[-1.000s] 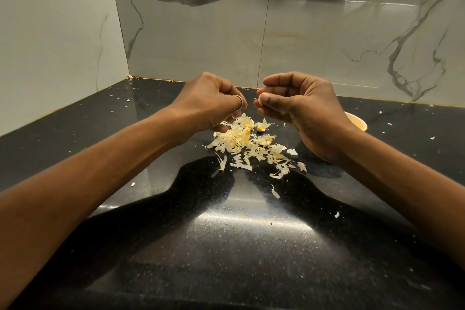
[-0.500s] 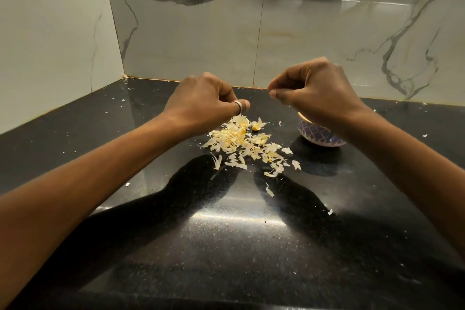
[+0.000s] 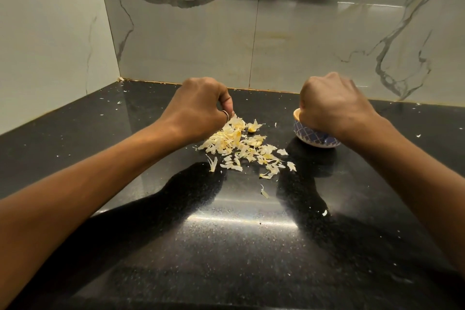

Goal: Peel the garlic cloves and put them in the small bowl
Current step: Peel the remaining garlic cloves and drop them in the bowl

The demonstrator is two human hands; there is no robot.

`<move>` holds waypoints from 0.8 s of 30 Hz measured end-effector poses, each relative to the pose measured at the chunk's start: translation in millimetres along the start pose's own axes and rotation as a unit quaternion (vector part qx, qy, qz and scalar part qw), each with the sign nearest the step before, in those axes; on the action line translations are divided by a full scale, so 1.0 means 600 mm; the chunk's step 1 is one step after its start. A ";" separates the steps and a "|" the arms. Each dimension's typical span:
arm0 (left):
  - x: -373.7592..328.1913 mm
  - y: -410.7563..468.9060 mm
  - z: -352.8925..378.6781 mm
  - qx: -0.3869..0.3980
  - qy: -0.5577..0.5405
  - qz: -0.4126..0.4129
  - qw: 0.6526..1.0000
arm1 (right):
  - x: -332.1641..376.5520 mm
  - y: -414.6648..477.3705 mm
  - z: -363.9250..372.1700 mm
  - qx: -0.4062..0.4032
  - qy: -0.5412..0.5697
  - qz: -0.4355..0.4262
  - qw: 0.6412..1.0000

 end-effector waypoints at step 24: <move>0.024 0.017 -0.023 0.172 0.040 -0.080 0.981 | 0.042 -0.020 -0.028 0.130 0.242 -0.105 0.956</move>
Point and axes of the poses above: each hand's wrist, its own y-axis towards the middle knuckle, its own z-axis out of the palm, x = y × z, the point moved 4 cm from there along y, towards the middle knuckle, and after that the axes turned 2 degrees about -y, right-handed, at the moved point
